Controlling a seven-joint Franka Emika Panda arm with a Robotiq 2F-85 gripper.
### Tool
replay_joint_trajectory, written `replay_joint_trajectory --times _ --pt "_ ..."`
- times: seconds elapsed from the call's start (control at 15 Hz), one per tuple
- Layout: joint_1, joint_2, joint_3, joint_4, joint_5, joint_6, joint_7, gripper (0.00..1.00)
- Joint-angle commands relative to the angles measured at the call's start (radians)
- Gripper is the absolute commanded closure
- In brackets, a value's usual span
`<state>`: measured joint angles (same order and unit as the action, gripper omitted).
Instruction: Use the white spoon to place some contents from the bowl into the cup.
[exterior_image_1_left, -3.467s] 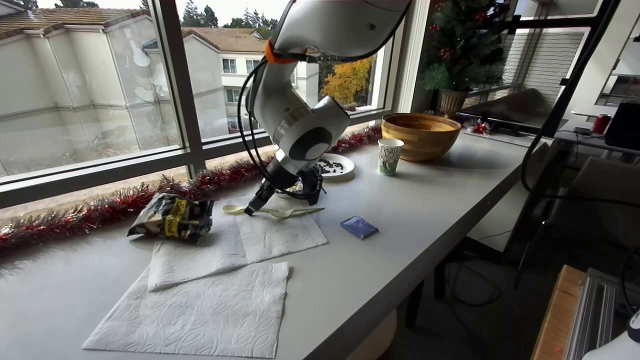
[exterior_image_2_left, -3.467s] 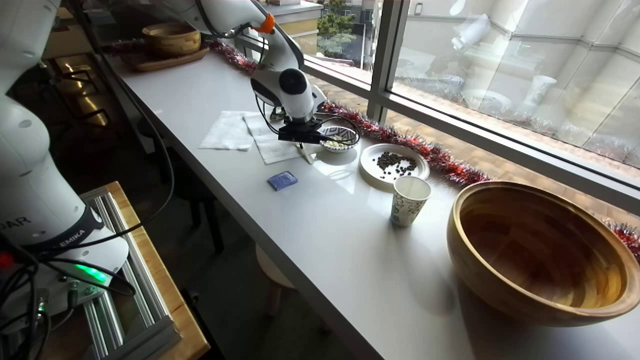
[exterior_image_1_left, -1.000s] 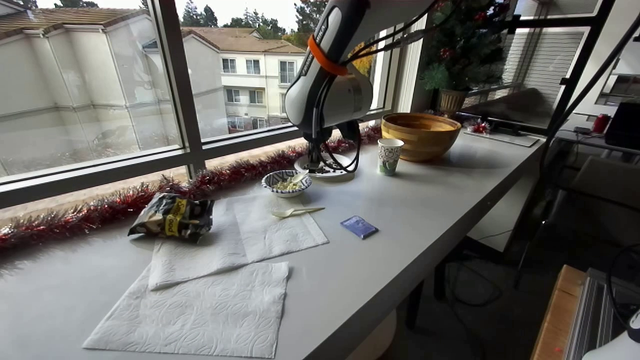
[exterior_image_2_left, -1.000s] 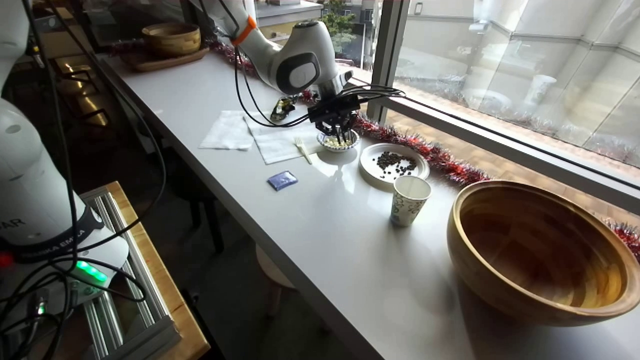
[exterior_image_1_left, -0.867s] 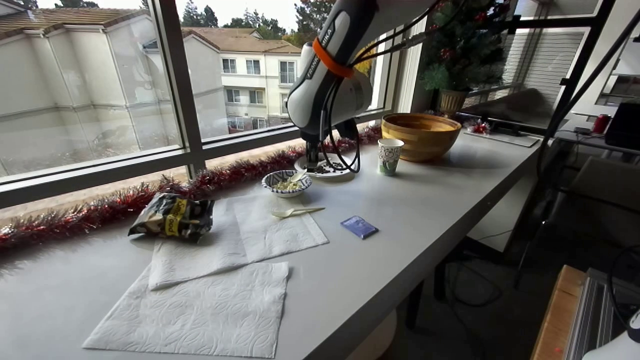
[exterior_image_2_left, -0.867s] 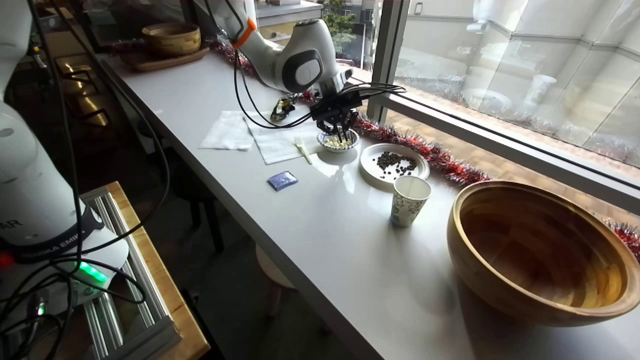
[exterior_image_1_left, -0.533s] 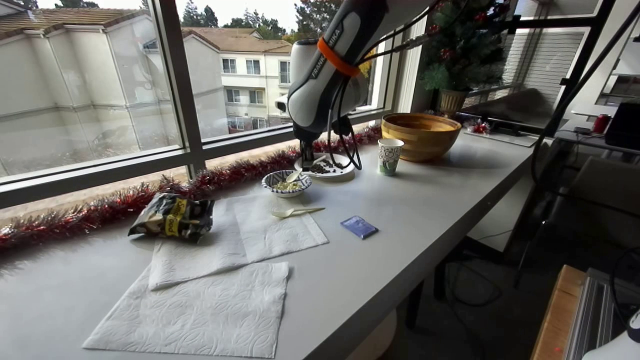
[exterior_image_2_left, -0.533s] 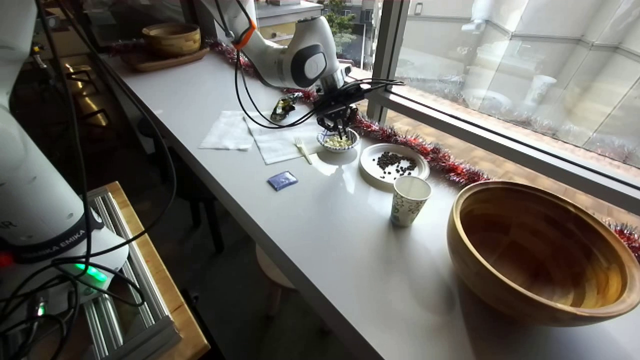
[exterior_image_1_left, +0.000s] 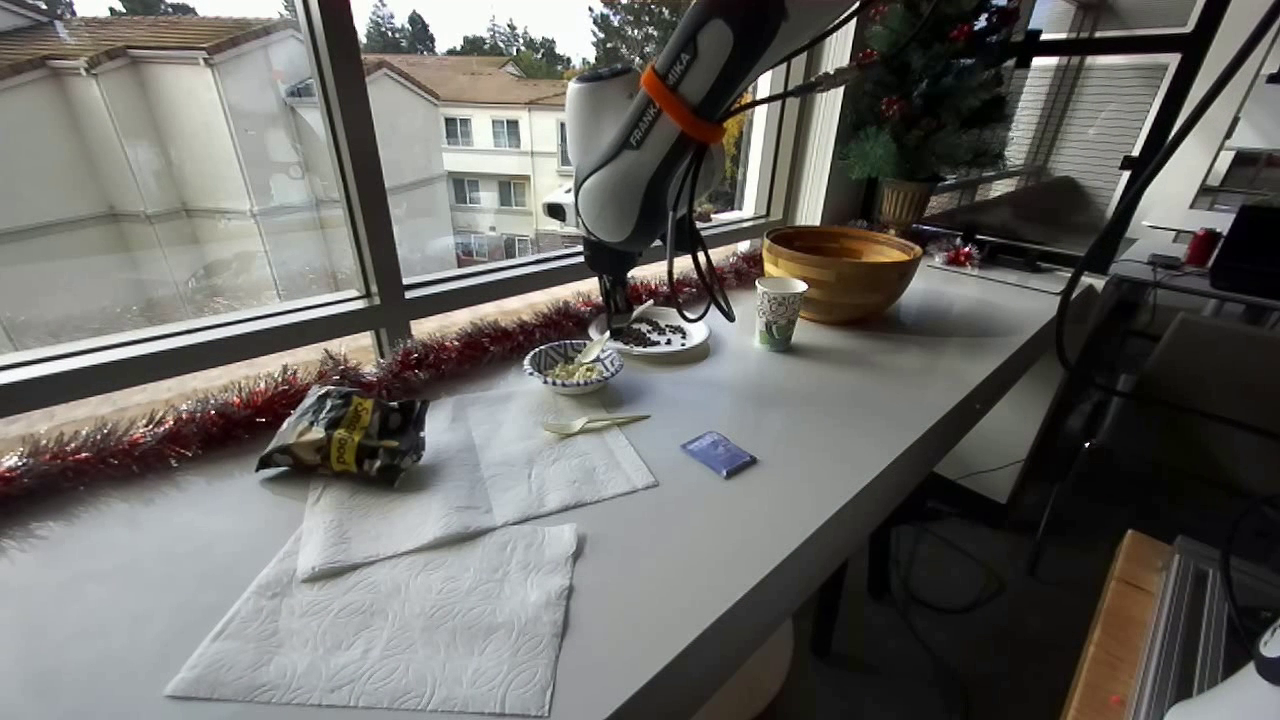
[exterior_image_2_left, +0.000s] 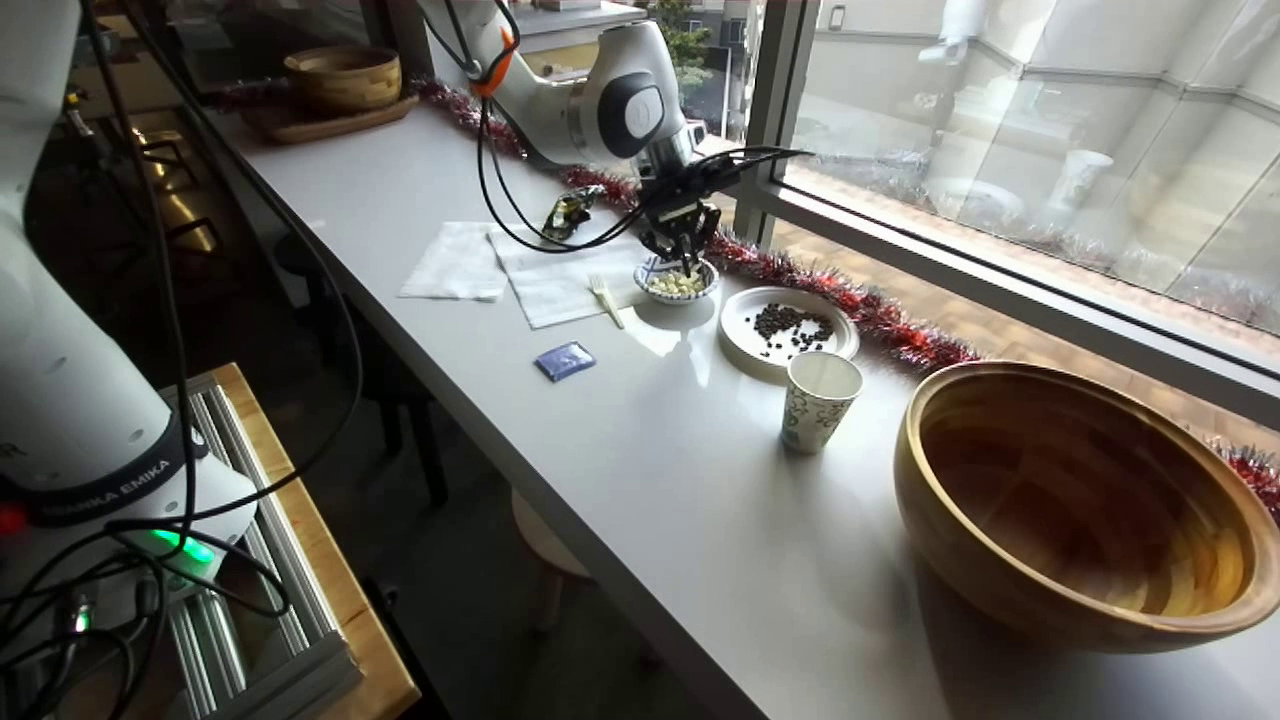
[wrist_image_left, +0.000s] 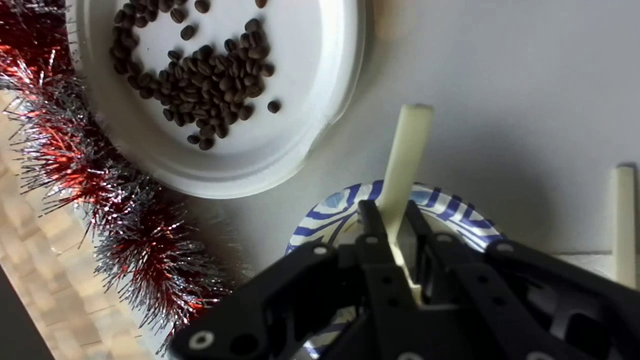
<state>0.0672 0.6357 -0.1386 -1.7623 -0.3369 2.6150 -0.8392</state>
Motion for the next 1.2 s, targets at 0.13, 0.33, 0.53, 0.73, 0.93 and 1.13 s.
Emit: replay_joint_trajectory --times 0.13,0.33,0.53,0.73,0.93,1.13 --pt "-0.021 0.026 0.027 0.059 -0.094 -0.080 0.014 0.97" --pt "-0.019 0.032 0.031 0.073 -0.121 -0.108 0.011 0.97" --pt "-0.015 0.036 0.033 0.089 -0.143 -0.131 0.009 0.97" --pt "-0.009 0.045 0.029 0.105 -0.178 -0.148 0.010 0.97" --pt "-0.005 0.059 0.027 0.123 -0.207 -0.165 0.007 0.97" --pt "-0.004 0.070 0.032 0.136 -0.220 -0.183 0.005 0.97"
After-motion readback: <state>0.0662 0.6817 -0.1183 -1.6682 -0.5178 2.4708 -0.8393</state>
